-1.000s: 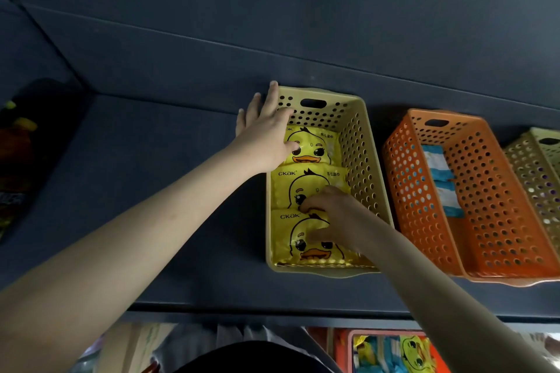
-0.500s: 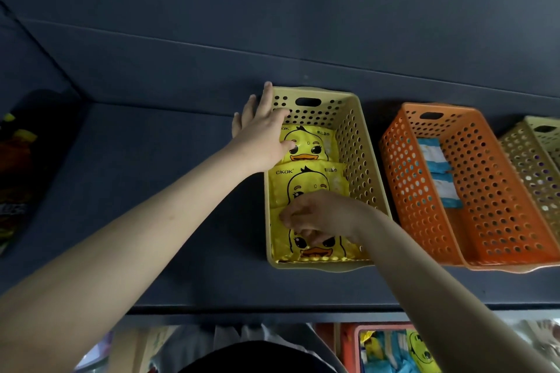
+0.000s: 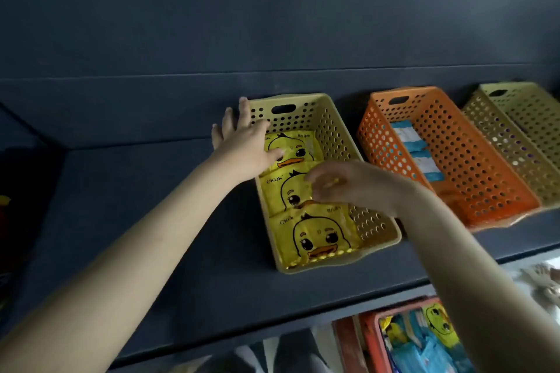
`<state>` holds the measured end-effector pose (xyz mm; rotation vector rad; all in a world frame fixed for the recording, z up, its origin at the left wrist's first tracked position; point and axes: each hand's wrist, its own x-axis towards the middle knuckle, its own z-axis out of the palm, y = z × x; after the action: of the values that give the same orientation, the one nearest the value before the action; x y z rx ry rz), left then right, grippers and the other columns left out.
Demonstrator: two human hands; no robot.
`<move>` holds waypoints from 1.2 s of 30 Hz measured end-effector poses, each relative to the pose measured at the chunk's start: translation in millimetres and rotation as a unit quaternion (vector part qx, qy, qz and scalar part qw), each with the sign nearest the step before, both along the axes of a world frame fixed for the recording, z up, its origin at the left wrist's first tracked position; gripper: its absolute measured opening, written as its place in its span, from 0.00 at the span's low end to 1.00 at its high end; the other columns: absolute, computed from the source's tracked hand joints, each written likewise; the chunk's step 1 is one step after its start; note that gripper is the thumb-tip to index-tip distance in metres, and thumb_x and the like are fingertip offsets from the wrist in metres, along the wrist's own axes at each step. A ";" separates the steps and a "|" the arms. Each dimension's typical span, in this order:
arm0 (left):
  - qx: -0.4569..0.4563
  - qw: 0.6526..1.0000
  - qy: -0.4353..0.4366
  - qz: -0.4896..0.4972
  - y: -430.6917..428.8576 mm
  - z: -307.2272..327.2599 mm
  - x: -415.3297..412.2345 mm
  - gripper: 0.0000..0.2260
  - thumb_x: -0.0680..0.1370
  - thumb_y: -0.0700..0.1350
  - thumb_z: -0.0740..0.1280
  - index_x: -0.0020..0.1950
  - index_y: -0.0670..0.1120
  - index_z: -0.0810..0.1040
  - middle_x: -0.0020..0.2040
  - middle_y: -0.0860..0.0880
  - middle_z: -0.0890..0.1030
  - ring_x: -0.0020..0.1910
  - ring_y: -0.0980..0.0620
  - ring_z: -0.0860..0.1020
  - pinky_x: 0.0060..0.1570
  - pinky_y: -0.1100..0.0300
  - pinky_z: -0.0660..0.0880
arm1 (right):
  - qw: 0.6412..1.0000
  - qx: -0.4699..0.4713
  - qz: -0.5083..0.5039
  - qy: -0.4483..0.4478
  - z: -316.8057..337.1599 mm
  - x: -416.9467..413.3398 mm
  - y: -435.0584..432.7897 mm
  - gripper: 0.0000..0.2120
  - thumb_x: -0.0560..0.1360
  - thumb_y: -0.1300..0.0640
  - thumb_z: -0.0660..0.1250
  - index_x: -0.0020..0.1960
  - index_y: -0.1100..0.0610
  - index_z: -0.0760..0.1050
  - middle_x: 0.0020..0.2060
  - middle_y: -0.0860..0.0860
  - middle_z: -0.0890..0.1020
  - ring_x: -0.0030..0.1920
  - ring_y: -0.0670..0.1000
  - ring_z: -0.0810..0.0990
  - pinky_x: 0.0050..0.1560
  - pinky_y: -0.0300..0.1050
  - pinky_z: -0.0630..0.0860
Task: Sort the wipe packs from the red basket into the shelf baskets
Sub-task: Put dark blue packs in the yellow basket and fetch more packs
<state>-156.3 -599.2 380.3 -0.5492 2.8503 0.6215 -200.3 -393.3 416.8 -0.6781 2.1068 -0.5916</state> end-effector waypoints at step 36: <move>0.250 0.928 -0.242 -0.133 508.0 -318.9 125.0 0.06 0.79 0.40 0.65 0.51 0.46 0.80 0.47 0.51 0.82 0.48 0.55 0.79 0.45 0.69 0.71 | 0.867 0.048 -0.495 0.012 -334.5 168.4 562.1 0.05 0.72 0.62 0.67 0.44 0.55 0.81 0.42 0.51 0.84 0.44 0.55 0.82 0.47 0.49 0.78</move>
<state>-31.3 -91.2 61.4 -0.1850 2.1377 0.9591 -31.9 168.9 82.3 0.5399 2.3924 -0.9967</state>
